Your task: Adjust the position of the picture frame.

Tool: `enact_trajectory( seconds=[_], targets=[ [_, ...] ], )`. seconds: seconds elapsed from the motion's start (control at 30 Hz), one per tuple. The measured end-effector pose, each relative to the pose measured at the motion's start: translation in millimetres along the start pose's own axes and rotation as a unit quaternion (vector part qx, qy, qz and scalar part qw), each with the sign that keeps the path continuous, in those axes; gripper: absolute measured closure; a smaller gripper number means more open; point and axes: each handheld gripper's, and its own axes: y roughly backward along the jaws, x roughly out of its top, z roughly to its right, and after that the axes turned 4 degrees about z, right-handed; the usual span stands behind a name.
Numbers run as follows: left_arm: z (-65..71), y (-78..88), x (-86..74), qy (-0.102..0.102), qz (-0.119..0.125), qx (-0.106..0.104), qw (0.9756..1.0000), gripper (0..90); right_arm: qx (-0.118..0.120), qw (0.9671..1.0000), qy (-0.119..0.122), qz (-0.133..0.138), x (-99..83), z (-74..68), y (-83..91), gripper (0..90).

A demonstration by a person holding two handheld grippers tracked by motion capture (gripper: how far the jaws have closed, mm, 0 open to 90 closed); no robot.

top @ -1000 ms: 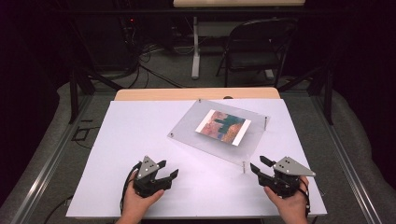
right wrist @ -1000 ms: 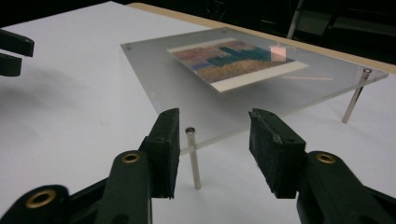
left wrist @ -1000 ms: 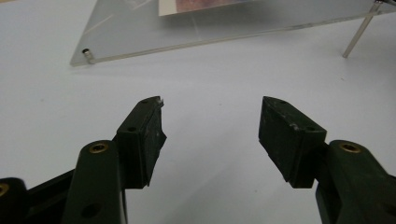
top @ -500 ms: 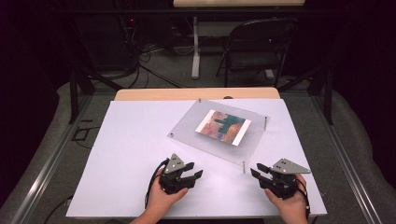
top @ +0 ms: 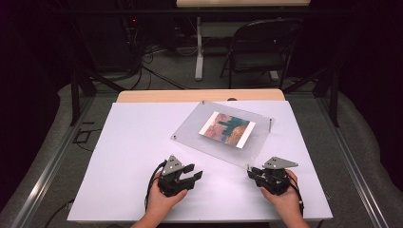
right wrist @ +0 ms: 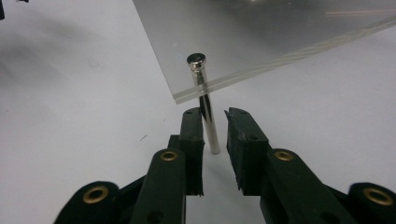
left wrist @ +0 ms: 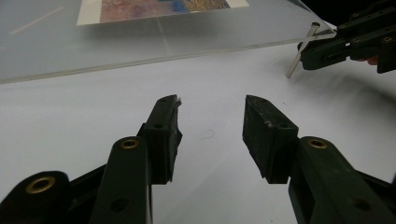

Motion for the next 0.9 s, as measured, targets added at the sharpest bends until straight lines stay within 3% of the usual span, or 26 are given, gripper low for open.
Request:
enact_trajectory(
  seconds=[0.03, 0.13, 0.4, 0.5, 0.7, 0.9],
  targets=[
    [-1.5, 1.8, -0.3, 0.001, -0.001, -0.006, 1.0, 55.7, 0.007, 1.0, -0.001, -0.001, -0.2, 0.2, -2.8, 80.8],
    [-4.1, 6.9, -1.2, 0.004, 0.0, 0.0, 1.0, 55.6, 0.011, 0.9999, 0.005, -0.007, 1.0, -0.3, -4.5, 83.0],
    [-14.9, 23.0, -1.2, 0.015, 0.012, 0.019, 0.9996, 55.7, -0.011, 0.9983, 0.055, -0.018, 7.4, -12.2, -6.3, 85.6],
    [-20.1, 30.5, -2.4, 0.025, 0.017, 0.03, 0.9991, 55.6, 0.004, 0.9977, 0.065, -0.015, 11.2, -19.9, -7.7, 85.7],
    [-28.9, 45.5, -1.8, 0.03, 0.028, 0.053, 0.9977, 56.0, 0.048, 0.9937, 0.1, -0.019, 18.3, -44.7, -20.5, 85.8],
    [-31.0, 47.0, -9.7, 0.027, 0.003, 0.06, 0.9978, 56.2, 0.08, 0.9915, 0.101, -0.019, 27.8, -65.9, -34.2, 85.9]
  ],
)
